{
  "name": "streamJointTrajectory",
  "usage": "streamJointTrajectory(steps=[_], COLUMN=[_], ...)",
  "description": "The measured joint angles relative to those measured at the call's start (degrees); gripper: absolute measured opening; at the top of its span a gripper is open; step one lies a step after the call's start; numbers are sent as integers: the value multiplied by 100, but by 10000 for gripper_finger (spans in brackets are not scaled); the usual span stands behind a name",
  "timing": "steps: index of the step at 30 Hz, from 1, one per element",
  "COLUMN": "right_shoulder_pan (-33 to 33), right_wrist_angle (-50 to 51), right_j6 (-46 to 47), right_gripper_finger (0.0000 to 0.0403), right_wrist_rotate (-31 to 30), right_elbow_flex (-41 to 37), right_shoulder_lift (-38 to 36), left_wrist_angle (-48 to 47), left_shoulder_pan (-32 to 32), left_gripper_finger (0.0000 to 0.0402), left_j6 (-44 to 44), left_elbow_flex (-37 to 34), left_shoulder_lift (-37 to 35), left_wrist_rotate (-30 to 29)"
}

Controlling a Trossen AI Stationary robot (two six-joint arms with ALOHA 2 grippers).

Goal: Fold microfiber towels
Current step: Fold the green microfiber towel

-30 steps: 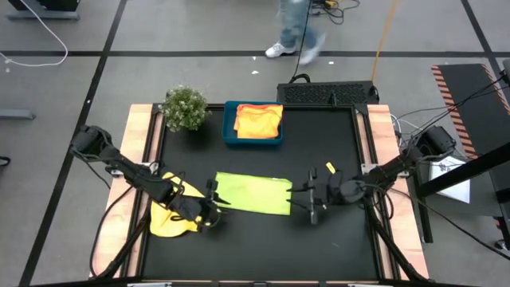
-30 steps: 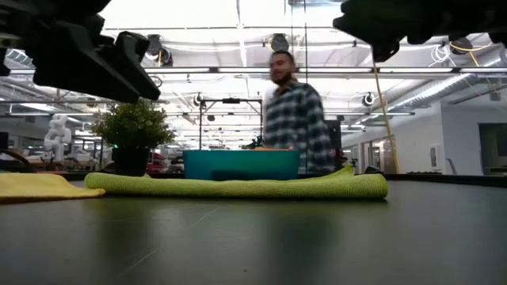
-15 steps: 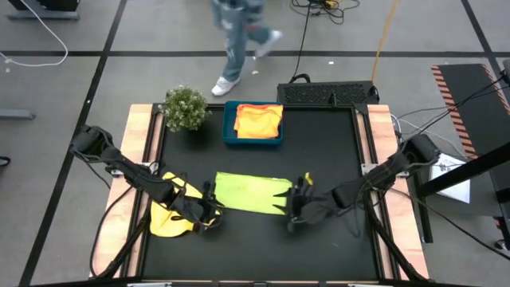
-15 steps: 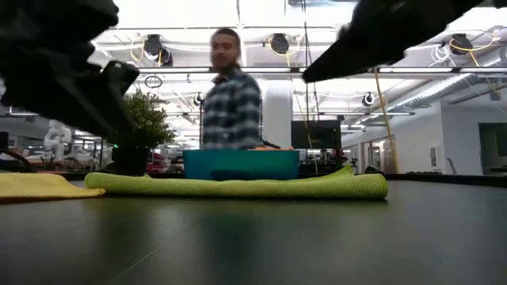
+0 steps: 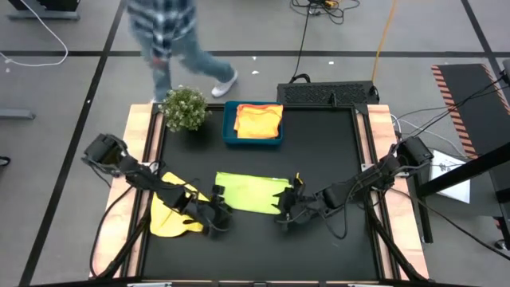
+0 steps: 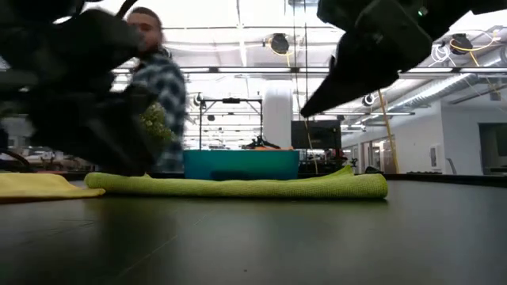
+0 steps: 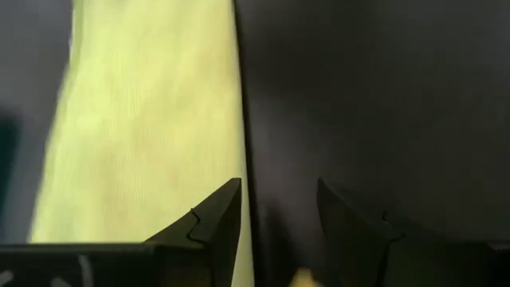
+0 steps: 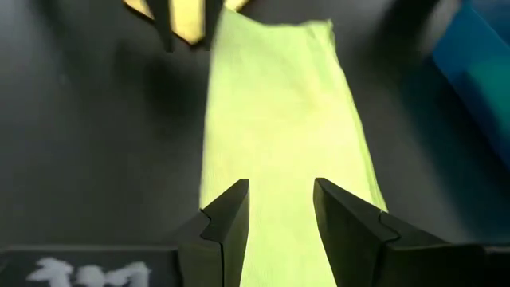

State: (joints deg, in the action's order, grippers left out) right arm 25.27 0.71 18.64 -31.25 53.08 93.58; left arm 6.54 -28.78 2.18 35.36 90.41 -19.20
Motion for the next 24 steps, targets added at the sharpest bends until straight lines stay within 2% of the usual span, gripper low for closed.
streamJointTrajectory(steps=[5,8,13,19,24], right_shoulder_pan=[33,26,-74,-144,-144], right_wrist_angle=[398,643,861,627,725], right_j6=[441,698,1067,1073,1322], right_gripper_finger=[132,132,132,132,132], right_wrist_rotate=[-38,-42,45,834,899], right_elbow_flex=[-2,-2,-4,-9,-9], right_shoulder_lift=[0,0,144,609,867], left_wrist_angle=[113,-401,-1810,-2430,-3022], left_shoulder_pan=[198,277,303,37,-141], left_gripper_finger=[168,168,168,168,168], left_j6=[-726,-810,-177,399,792], left_elbow_flex=[693,1083,1437,1451,1448], left_shoulder_lift=[649,970,933,549,414], left_wrist_rotate=[177,207,116,78,-341])
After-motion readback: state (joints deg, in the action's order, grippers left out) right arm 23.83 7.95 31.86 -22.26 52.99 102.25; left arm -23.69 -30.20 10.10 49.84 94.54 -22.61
